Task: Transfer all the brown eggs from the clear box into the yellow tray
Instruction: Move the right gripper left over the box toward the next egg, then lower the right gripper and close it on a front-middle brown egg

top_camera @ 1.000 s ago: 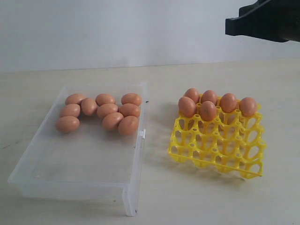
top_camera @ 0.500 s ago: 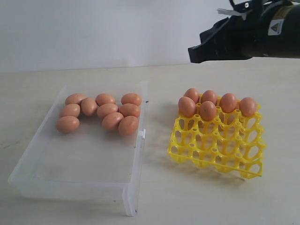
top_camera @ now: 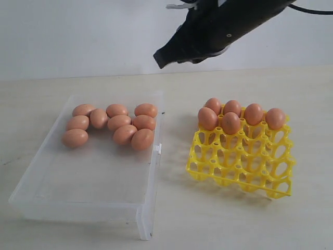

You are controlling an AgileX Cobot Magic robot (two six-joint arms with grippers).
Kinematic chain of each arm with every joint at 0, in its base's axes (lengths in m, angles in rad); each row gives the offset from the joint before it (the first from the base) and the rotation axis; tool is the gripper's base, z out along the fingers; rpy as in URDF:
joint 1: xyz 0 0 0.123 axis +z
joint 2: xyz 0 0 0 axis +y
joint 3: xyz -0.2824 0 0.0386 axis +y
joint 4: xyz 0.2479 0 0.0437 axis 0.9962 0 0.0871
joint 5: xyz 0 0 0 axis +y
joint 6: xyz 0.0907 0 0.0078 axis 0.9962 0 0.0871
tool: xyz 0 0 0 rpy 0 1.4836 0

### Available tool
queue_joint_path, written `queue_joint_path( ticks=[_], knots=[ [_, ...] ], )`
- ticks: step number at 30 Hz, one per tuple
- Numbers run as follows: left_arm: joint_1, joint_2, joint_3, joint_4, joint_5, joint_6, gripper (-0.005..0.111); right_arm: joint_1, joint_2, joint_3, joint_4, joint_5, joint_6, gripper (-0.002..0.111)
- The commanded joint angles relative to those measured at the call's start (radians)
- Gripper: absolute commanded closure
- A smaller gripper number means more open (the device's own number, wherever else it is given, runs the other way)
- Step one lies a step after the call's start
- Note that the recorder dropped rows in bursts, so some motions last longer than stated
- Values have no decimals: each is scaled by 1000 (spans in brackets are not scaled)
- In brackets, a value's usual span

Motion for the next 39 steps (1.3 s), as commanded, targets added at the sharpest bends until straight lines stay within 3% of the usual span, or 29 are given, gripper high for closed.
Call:
queue_joint_path(
  ticks=[1,10,15,17,28,39],
  knots=[
    [-6,-6,-4,-7,1,-2,107,3,70,-94,77,127,-88,93],
    [-6,-6,-4,-7,1,-2,107,3,313,-327,173,347,-198,89],
    [-6,-6,-4,-7,1,-2,107,3,462,-464,120,274,-185,64],
    [-6,-6,-4,-7,1,-2,107,3,504,-507,106,270,-185,59],
    [-6,-6,-4,-7,1,-2,107,45,721,-670,178,334,-184,59],
    [-6,-6,-4,-7,1,-2,107,73,764,-684,201,379,-145,53]
  ],
)
